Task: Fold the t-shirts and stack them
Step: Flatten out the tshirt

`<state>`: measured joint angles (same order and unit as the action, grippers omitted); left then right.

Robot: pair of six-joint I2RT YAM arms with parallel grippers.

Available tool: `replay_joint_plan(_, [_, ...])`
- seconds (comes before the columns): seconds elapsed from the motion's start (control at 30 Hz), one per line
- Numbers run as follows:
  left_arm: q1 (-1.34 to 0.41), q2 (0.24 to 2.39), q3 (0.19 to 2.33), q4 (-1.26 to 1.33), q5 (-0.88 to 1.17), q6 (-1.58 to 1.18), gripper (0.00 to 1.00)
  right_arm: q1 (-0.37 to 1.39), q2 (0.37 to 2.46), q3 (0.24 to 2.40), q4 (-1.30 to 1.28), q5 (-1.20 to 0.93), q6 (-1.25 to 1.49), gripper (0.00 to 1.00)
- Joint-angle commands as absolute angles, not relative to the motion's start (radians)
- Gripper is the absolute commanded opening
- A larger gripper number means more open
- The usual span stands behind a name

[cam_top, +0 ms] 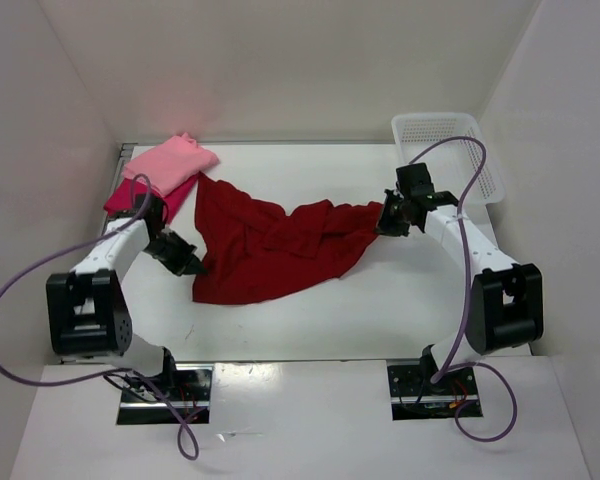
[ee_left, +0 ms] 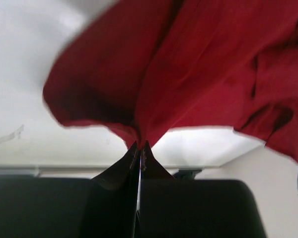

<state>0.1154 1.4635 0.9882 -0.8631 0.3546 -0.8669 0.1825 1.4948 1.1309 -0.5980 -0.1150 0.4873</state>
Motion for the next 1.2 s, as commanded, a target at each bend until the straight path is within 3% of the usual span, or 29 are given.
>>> replay_joint_plan(0.0, [0.136,1.586,1.118,-0.633,0.316,-0.873,0.0,0.175,1.532,1.15,-0.574,-0.091,0.465,0.0])
replay_joint_plan(0.07, [0.137,1.741,1.204,-0.615,0.282,-0.841,0.0,0.175,1.543,1.17,-0.574,-0.091,0.465,0.0])
replay_joint_plan(0.2, [0.173,1.923,1.284,-0.58,0.227,-0.792,0.32,0.175,1.533,1.181,-0.583,-0.058,0.465,0.0])
replay_joint_plan(0.33, [0.245,1.91,1.256,-0.465,0.309,-0.811,0.53,0.175,1.532,1.181,-0.592,-0.067,0.465,0.0])
replay_joint_plan(0.37, [0.255,1.901,1.287,-0.485,0.31,-0.811,0.64,0.175,1.532,1.181,-0.603,-0.077,0.465,0.0])
replay_joint_plan(0.47, [0.255,1.794,1.267,-0.505,0.298,-0.781,0.82,0.175,1.523,1.181,-0.603,-0.077,0.465,0.0])
replay_joint_plan(0.5, [0.255,1.708,1.22,-0.505,0.281,-0.766,0.95,0.175,1.513,1.169,-0.603,-0.077,0.465,0.0])
replay_joint_plan(0.53, [0.255,1.657,1.18,-0.514,0.272,-0.765,1.0,0.175,1.513,1.169,-0.603,-0.077,0.474,0.0])
replay_joint_plan(0.67, [0.255,1.362,0.941,-0.514,0.296,-0.804,1.0,0.175,1.493,1.125,-0.594,-0.095,0.474,0.0])
replay_joint_plan(0.7, [0.255,1.312,0.887,-0.514,0.305,-0.819,0.88,0.175,1.493,1.124,-0.594,-0.095,0.474,0.0])
replay_joint_plan(0.73, [0.255,1.278,0.841,-0.54,0.305,-0.834,0.67,0.175,1.493,1.124,-0.594,-0.095,0.474,0.0])
replay_joint_plan(0.77, [0.255,1.247,0.772,-0.554,0.305,-0.853,0.31,0.175,1.493,1.124,-0.594,-0.095,0.474,0.0])
replay_joint_plan(0.8, [0.255,1.227,0.729,-0.554,0.305,-0.868,0.24,0.175,1.493,1.124,-0.594,-0.095,0.474,0.0])
replay_joint_plan(0.9, [0.255,1.198,0.658,-0.482,0.334,-0.917,0.22,0.175,1.493,1.124,-0.594,-0.106,0.474,0.0])
replay_joint_plan(1.1, [0.255,1.216,0.699,-0.425,0.318,-0.985,0.43,0.184,1.502,1.124,-0.594,-0.106,0.474,0.0])
replay_joint_plan(1.13, [0.255,1.226,0.681,-0.407,0.318,-1.002,0.5,0.184,1.511,1.124,-0.594,-0.106,0.474,0.0])
replay_joint_plan(1.17, [0.255,1.226,0.672,-0.373,0.327,-1.029,0.5,0.193,1.511,1.124,-0.594,-0.106,0.474,0.0])
